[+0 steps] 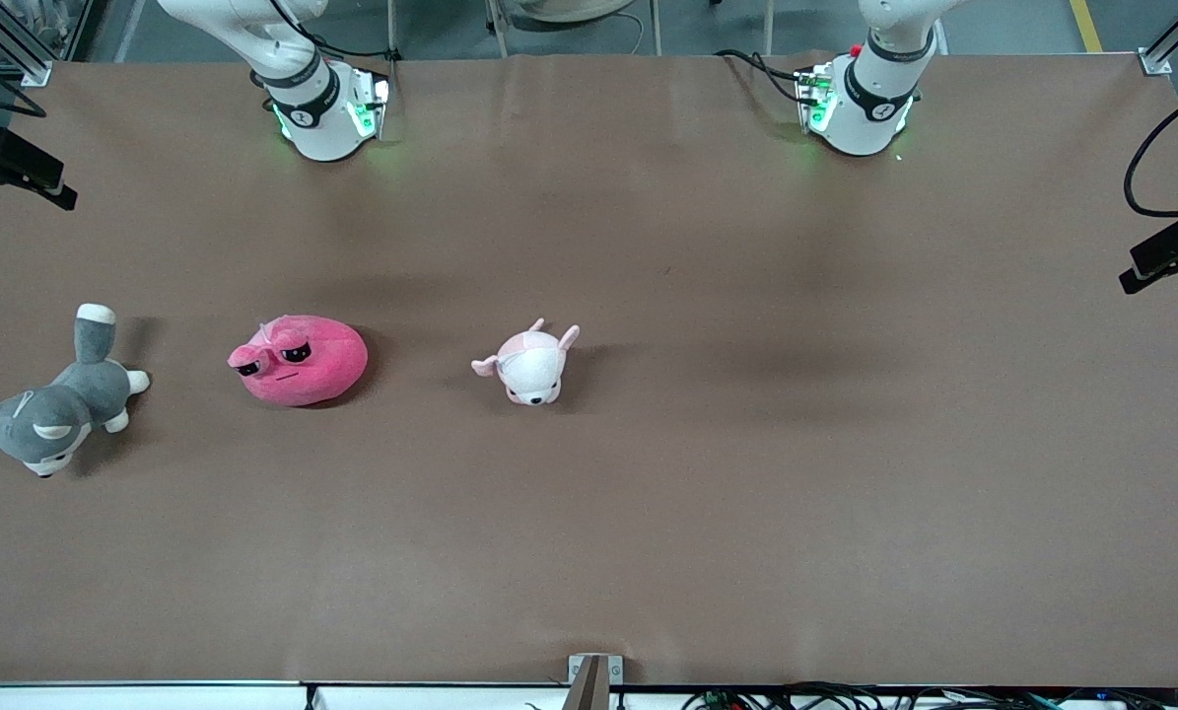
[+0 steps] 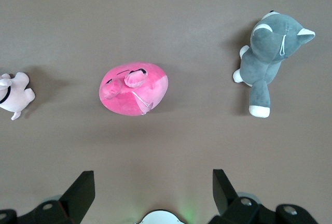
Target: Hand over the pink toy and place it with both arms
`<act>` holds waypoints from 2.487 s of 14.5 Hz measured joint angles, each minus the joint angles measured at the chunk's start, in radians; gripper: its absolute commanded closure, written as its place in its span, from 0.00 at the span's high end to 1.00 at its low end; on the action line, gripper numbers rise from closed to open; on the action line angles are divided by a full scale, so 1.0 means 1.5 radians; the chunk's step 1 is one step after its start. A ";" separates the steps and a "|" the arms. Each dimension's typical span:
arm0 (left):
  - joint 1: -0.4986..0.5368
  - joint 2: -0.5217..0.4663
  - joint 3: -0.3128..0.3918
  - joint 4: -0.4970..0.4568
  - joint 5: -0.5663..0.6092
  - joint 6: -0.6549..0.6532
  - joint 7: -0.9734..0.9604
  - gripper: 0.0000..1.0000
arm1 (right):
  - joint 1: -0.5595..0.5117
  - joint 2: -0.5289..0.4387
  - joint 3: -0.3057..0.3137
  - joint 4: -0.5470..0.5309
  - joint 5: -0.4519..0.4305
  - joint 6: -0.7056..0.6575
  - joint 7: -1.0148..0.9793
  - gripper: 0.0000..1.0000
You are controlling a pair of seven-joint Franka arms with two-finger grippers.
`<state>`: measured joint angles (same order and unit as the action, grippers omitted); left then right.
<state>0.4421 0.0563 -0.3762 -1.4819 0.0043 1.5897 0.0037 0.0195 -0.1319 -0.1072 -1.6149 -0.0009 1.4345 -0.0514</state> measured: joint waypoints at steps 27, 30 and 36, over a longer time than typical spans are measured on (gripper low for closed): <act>-0.304 0.007 0.290 0.015 0.000 0.003 0.000 1.00 | 0.001 0.000 0.003 -0.002 -0.008 0.012 -0.001 1.00; -0.304 0.007 0.291 0.015 0.000 0.003 0.000 1.00 | 0.001 0.000 0.003 -0.002 -0.008 0.016 -0.001 1.00; -0.304 0.007 0.291 0.015 0.000 0.003 0.000 1.00 | 0.001 0.000 0.003 -0.002 -0.008 0.017 -0.001 1.00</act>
<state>-0.0137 0.0669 0.0611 -1.4598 0.0043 1.5935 0.0039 0.0206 -0.1320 -0.1027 -1.6182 -0.0123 1.4604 -0.0523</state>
